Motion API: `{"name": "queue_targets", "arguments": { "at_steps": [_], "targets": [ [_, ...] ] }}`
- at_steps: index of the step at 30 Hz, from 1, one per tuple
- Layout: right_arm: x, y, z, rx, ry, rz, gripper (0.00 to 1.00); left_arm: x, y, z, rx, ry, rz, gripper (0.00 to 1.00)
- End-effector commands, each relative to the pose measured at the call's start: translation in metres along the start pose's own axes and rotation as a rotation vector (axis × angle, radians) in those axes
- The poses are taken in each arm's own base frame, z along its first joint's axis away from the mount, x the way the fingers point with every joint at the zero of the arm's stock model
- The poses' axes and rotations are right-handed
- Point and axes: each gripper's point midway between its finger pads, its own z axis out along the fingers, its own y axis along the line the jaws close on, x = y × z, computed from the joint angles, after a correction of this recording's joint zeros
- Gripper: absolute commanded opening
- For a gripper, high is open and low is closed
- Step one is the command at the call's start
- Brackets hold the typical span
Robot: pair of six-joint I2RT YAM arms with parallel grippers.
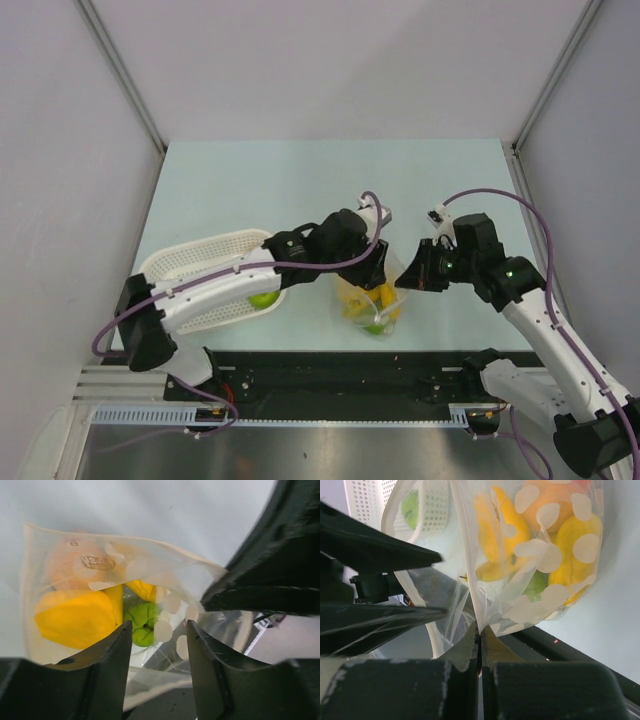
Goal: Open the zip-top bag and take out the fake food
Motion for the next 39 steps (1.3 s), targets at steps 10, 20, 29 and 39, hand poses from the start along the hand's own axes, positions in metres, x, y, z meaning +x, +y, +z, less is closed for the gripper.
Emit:
{"name": "queue_targets", "arguments": {
  "at_steps": [10, 20, 29, 39],
  "targets": [
    [-0.015, 0.008, 0.007, -0.029, -0.043, 0.01, 0.0, 0.018, 0.057, 0.062, -0.245, 0.132, 0.199, 0.28],
    [-0.015, 0.005, 0.013, -0.023, -0.038, 0.026, 0.0, 0.026, 0.1, 0.062, -0.404, 0.16, 0.166, 0.34],
    [-0.009, -0.002, 0.009, 0.001, -0.05, 0.02, 0.0, 0.047, 0.112, 0.06, -0.442, 0.182, 0.139, 0.84],
    [-0.006, -0.005, 0.011, 0.011, -0.034, 0.01, 0.0, 0.092, 0.131, 0.064, -0.474, 0.314, 0.168, 1.0]
  ]
}}
